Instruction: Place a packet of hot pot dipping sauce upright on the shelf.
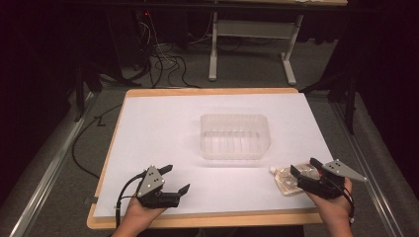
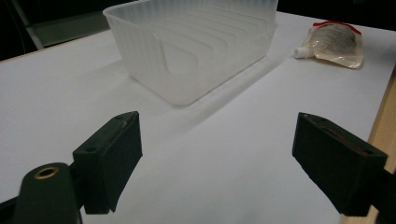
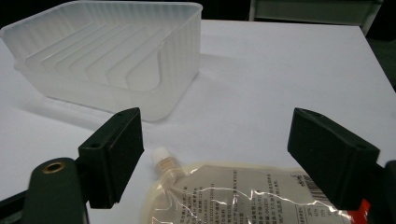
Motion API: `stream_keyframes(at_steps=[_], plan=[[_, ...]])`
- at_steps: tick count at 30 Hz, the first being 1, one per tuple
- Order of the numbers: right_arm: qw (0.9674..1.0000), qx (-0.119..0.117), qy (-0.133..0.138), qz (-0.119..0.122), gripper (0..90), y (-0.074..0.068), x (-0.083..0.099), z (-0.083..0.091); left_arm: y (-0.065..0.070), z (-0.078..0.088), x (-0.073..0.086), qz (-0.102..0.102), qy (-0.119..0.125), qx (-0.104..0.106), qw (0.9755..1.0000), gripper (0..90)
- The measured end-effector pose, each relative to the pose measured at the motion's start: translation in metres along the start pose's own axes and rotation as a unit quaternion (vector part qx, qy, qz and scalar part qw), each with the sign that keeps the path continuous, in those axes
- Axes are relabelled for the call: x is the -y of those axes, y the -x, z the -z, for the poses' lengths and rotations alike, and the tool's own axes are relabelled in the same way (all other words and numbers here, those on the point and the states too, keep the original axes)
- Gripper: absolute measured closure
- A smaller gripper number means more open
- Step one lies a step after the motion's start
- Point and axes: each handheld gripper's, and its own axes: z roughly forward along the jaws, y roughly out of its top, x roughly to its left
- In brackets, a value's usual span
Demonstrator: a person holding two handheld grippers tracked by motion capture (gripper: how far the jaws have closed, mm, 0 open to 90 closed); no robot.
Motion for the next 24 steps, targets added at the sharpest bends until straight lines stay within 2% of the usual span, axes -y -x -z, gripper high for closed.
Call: stream_keyframes(at_steps=[8,9,14,24], plan=[[1.0,-0.003,0.007,0.003,18.2,-0.0009,-0.0001,0.0022,0.0,-0.0009,0.0001,0.002,0.0,0.001,1.0,16.3],[0.9999,-0.001,0.008,0.009,17.9,-0.0006,0.0003,0.0021,0.0,-0.0008,0.0001,0.002,0.0,0.001,1.0,16.3],[1.0,-0.001,0.007,0.006,17.3,0.0003,0.0014,0.0015,-0.0006,-0.0004,0.0,0.003,0.0,0.0,1.0,16.3],[0.9999,-0.014,0.004,0.008,15.6,0.0003,0.0024,-0.0006,-0.0008,0.0001,-0.0002,0.003,0.002,0.0,1.0,16.3]])
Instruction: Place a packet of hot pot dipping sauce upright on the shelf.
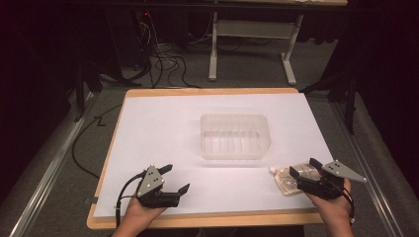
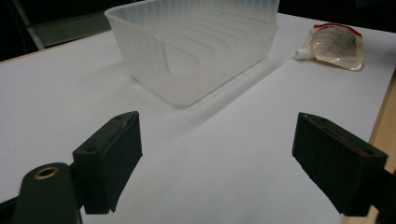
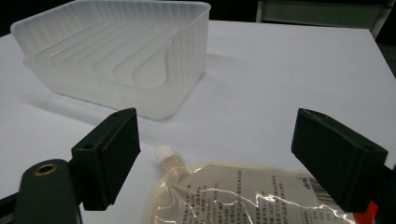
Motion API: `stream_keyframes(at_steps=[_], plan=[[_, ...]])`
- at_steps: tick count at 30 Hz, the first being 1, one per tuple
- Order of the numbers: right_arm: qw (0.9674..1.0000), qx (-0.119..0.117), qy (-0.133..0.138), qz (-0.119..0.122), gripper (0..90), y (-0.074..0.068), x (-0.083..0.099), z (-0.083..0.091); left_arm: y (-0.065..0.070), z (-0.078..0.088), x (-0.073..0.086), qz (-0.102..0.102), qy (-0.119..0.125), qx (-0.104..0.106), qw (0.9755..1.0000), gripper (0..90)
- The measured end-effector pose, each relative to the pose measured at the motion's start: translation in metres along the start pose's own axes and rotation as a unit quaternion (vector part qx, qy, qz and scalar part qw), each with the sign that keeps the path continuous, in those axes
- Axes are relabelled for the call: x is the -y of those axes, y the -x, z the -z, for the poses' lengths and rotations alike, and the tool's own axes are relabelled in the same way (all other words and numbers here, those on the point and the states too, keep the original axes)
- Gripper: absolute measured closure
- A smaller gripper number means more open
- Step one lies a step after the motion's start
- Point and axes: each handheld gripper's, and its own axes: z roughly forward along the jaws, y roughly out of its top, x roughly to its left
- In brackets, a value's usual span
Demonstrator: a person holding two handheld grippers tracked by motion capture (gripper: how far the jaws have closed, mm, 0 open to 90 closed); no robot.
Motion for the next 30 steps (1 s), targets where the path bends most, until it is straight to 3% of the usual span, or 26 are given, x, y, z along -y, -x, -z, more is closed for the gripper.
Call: stream_keyframes(at_steps=[16,22,27,30], plan=[[0.9997,-0.023,0.007,0.009,16.9,-0.006,-0.001,0.001,-0.003,0.007,-0.004,0.006,0.036,-0.01,0.9993,16.5],[0.9993,-0.028,-0.021,0.016,19.8,-0.008,0.003,0.0,-0.003,0.004,-0.007,0.008,0.045,-0.01,0.9989,16.5],[0.9966,-0.031,-0.076,0.011,15.2,-0.007,0.011,-0.005,-0.004,-0.001,-0.01,0.015,0.047,-0.004,0.9988,16.0],[0.9952,-0.035,-0.091,0.009,15.3,-0.008,0.014,-0.006,-0.003,-0.003,-0.011,0.018,0.05,0.001,0.9986,15.7]])
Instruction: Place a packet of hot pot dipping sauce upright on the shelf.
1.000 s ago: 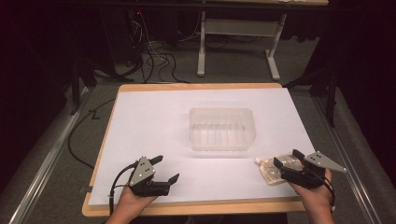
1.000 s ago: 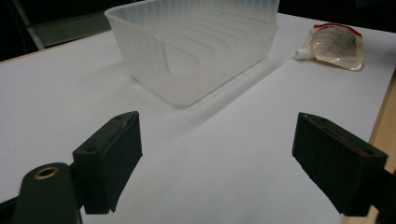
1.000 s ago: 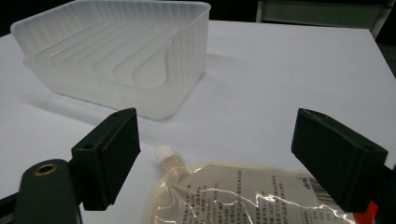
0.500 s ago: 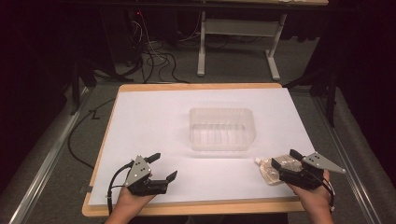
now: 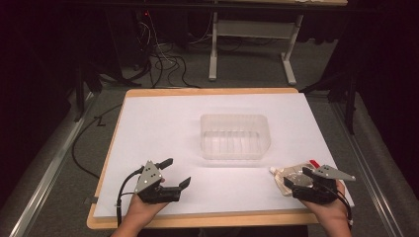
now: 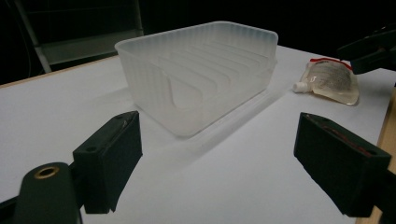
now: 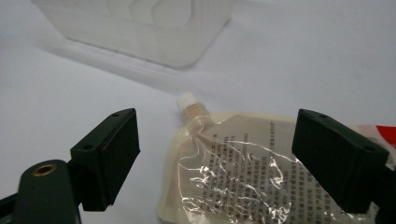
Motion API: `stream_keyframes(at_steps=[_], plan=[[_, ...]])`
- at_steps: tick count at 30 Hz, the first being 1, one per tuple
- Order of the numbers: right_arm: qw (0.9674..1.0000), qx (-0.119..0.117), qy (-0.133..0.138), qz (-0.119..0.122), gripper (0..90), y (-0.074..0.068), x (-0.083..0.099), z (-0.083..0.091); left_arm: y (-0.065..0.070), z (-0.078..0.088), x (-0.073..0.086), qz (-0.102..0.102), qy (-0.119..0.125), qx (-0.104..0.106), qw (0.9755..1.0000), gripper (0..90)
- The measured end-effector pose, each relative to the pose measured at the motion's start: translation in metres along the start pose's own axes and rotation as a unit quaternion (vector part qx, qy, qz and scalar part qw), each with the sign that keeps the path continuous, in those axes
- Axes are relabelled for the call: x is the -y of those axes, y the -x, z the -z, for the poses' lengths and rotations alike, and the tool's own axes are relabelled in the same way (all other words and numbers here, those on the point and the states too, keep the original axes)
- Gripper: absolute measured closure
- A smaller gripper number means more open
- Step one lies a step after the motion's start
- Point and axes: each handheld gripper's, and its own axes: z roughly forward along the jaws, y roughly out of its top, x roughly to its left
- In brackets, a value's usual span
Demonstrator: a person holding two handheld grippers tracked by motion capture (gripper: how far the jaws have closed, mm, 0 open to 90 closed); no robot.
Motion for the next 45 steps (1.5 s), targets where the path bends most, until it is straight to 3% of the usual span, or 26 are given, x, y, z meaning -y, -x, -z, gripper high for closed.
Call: stream_keyframes(at_steps=[4,8,13,22,25,29,30,38,45], plan=[[0.9997,-0.008,-0.02,0.011,14.3,-0.005,0.003,-0.003,-0.001,-0.003,-0.002,0.009,-0.014,0.002,0.9999,14.3],[0.9991,-0.008,-0.032,0.025,15.1,-0.008,0.006,-0.006,-0.003,-0.004,-0.004,0.005,-0.024,-0.001,0.9997,14.6],[0.9988,-0.014,-0.044,0.019,15.8,-0.011,0.008,-0.007,-0.001,-0.004,-0.005,0.0,-0.019,0.001,0.9998,15.1],[0.9959,-0.028,-0.082,0.026,26.9,-0.011,0.015,-0.017,0.002,-0.011,0.003,-0.01,-0.045,-0.014,0.9988,18.5],[0.9944,-0.022,-0.092,0.047,28.2,-0.013,0.017,-0.019,0.003,-0.017,0.007,-0.017,-0.058,-0.02,0.9979,19.3],[0.9927,-0.015,-0.097,0.07,28.4,-0.015,0.02,-0.021,0.003,-0.017,0.007,-0.012,-0.057,-0.018,0.9982,20.2],[0.9909,-0.007,-0.101,0.089,28.9,-0.017,0.021,-0.021,0.003,-0.017,0.007,-0.011,-0.056,-0.022,0.9982,20.3],[0.991,0.0,-0.103,0.085,38.0,-0.018,0.019,-0.021,-0.002,-0.013,0.007,0.012,-0.047,-0.029,0.9984,21.1],[0.9913,0.006,-0.102,0.083,50.9,-0.017,0.018,-0.02,-0.002,-0.008,0.005,0.006,-0.038,-0.025,0.9989,22.3]])
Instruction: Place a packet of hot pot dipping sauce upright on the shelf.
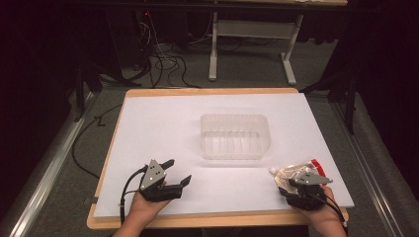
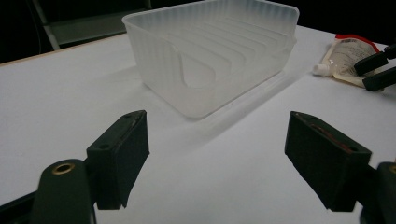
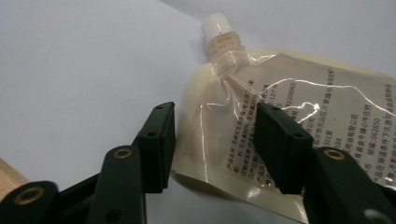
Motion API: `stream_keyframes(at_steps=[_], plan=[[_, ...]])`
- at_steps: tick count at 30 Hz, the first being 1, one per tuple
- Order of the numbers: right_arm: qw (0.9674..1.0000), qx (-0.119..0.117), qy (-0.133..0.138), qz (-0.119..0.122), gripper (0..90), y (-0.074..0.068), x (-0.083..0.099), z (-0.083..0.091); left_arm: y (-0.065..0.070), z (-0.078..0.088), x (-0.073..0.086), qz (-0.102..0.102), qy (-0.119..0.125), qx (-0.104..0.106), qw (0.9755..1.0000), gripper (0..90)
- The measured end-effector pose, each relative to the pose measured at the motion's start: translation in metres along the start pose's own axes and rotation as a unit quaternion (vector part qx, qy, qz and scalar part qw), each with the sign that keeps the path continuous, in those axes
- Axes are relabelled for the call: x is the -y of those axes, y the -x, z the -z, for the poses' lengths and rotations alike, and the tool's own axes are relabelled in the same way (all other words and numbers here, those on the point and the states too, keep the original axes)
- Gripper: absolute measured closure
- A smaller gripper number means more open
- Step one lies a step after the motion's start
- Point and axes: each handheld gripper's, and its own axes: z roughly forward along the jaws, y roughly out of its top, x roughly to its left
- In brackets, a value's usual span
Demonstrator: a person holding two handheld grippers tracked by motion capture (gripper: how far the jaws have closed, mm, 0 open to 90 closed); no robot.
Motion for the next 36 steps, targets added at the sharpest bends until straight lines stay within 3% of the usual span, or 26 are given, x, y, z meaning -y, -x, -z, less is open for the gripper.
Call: stream_keyframes(at_steps=[7,17,26,36], plan=[[1.0,0.006,0.001,-0.006,64.3,0.003,-0.001,0.0,-0.002,0.001,0.0,-0.002,0.001,0.005,1.0,23.2],[0.9997,0.022,-0.002,0.012,84.9,0.005,-0.003,-0.001,0.001,-0.004,0.0,0.003,-0.003,0.012,0.9999,23.5],[1.0,0.003,0.009,0.002,88.6,0.012,-0.003,0.0,0.002,-0.004,0.001,0.01,0.005,0.011,0.9999,24.0],[0.9972,-0.007,0.073,-0.017,89.0,0.015,-0.007,0.02,-0.001,-0.003,0.002,0.019,0.008,0.009,0.9997,24.8]])
